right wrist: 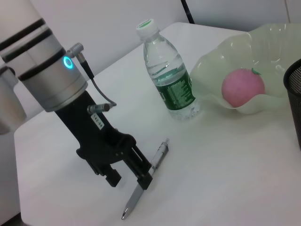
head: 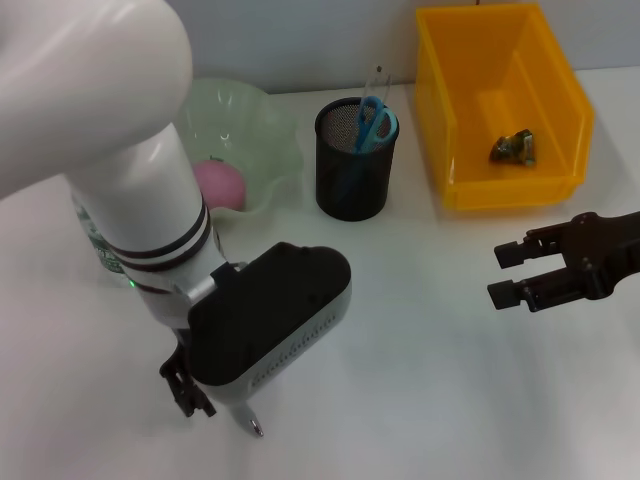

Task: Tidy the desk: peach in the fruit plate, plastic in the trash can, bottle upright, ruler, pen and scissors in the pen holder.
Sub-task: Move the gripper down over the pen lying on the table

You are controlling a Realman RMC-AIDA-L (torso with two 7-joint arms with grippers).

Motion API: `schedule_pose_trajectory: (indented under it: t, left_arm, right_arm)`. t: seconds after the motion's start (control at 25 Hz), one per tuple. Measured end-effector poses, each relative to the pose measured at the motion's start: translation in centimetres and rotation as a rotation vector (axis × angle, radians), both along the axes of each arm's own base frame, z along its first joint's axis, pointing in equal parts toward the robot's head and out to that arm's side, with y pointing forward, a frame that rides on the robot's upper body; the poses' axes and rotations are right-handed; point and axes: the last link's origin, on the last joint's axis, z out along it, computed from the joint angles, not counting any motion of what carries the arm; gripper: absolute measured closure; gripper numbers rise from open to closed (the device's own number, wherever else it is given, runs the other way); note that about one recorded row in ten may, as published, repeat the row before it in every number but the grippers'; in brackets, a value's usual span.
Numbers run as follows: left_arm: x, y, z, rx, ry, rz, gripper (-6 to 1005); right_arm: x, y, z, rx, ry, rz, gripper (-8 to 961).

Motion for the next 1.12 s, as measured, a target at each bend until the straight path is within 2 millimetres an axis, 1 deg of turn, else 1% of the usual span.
schedule_pose_trajectory:
  t: [0.28, 0.96, 1.12]
  left_arm:
    - [-0.7, 0.0, -0.2, -0.014, 0.014, 0.001, 248]
    - [-1.4, 0.6, -0.6, -0.015, 0.030, -0.026, 247]
    - [-1.6, 0.8, -0.6, -0.014, 0.035, -0.036, 294]
  right_arm:
    - [-0.2, 0.3, -0.2, 0.007, -0.002, 0.002, 184]
    - [-0.7, 0.9, -0.6, -0.001, 0.003, 0.006, 184]
    - [-0.7, 0.9, -0.6, 0.000, 0.002, 0.007, 184]
